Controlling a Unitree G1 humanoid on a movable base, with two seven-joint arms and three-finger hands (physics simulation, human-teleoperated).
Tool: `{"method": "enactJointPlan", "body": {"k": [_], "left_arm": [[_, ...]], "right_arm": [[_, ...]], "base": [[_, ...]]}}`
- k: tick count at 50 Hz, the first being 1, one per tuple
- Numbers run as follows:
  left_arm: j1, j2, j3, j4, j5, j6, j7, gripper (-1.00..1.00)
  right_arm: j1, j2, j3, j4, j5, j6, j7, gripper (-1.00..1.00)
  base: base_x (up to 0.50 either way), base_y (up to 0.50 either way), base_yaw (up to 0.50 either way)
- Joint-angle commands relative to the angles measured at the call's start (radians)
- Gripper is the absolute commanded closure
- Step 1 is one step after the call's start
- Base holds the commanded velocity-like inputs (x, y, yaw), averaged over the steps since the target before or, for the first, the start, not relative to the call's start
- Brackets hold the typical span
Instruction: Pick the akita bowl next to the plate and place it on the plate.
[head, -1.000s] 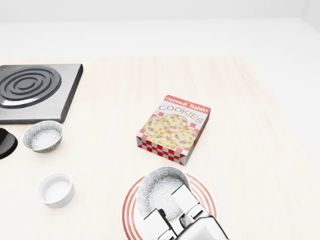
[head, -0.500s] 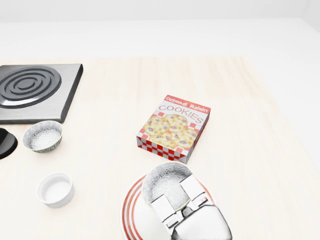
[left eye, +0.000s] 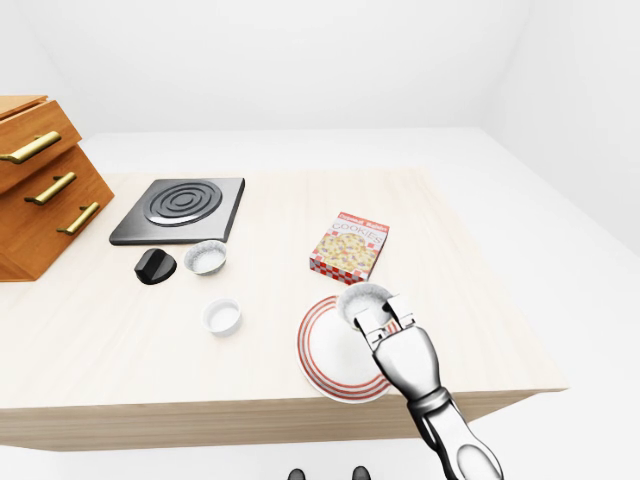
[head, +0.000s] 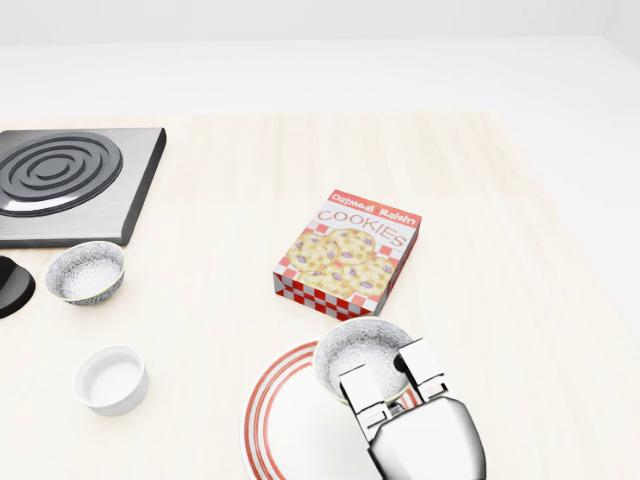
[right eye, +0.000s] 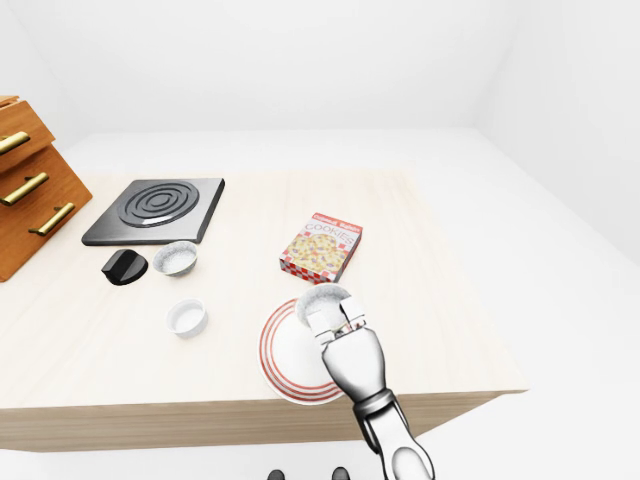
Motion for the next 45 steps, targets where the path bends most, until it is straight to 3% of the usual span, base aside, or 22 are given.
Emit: {"method": "enactJointPlan", "body": {"k": [1, 45], "left_arm": [[0.001, -0.002, 0.001, -0.004, 0.002, 0.0, 0.003, -1.0], [0.0, 0.003, -0.008, 0.012, -0.001, 0.0, 0.003, -1.0]], "right_arm": [[0.005, 0.005, -0.003, 0.041, 0.045, 0.0, 0.0, 1.0], [0.028, -0.005, 0.087, 0.042, 0.012, 0.0, 0.0, 1.0]], "base": [[0.0, 0.0, 0.0], [0.0, 0.0, 0.0]]}}
